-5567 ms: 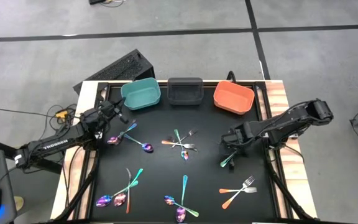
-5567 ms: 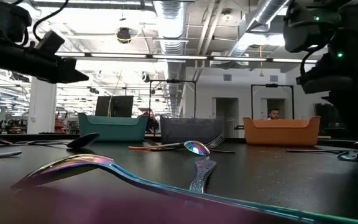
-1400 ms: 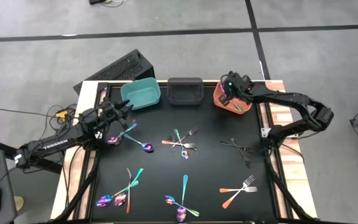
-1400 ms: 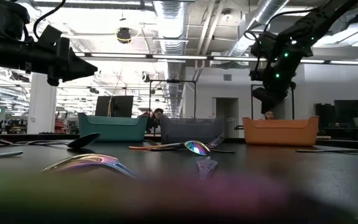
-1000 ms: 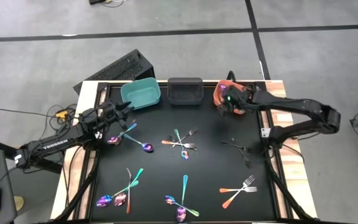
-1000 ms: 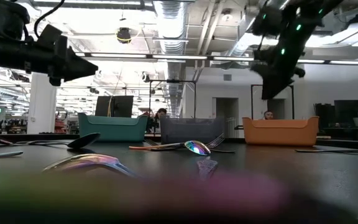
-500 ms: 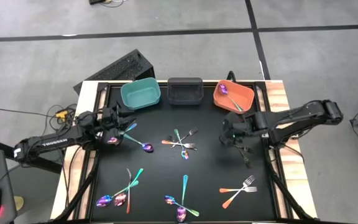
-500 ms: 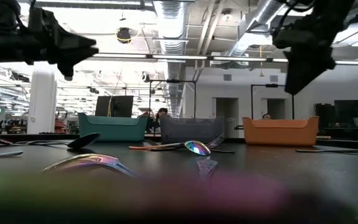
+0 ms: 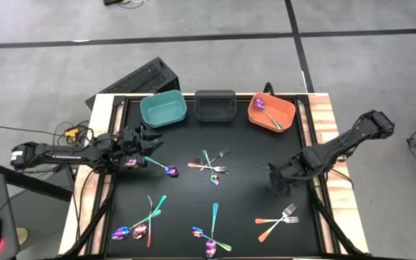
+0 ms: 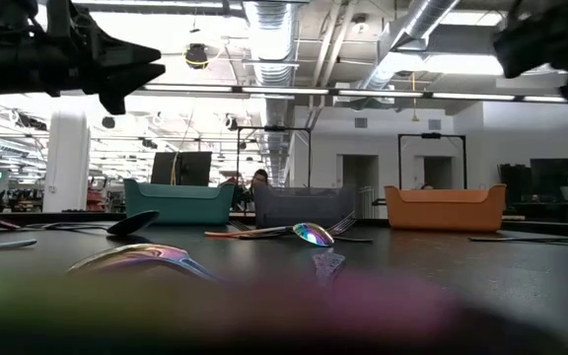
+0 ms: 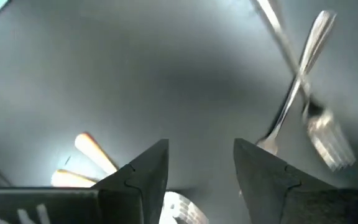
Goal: Sort silverware by color (type)
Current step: Put the orange fork into the black bin
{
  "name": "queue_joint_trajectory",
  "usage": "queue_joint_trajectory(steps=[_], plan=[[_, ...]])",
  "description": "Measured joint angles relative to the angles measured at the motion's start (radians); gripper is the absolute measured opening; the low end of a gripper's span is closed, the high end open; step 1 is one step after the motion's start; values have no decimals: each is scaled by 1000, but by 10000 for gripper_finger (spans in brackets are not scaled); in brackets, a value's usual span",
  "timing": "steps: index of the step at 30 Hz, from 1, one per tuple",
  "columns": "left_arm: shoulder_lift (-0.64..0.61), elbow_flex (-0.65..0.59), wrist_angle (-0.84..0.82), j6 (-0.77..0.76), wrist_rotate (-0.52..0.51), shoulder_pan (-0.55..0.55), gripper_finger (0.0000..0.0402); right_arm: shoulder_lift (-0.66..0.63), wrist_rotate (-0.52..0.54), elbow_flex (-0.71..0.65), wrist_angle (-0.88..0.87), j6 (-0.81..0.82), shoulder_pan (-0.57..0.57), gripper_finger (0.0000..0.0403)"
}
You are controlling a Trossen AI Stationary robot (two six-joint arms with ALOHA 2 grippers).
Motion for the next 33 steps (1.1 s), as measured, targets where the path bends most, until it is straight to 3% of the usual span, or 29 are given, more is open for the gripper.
queue_joint_trajectory(steps=[8,17,33], plan=[[282,109,19,8,0,-48,144,66,-64,-1,-3,94,162,177],[581,193,204,45,-23,-98,144,216,-207,-1,-4,96,241,171],[859,399,217,109,-15,-99,144,380,-208,-1,2,57,266,171]])
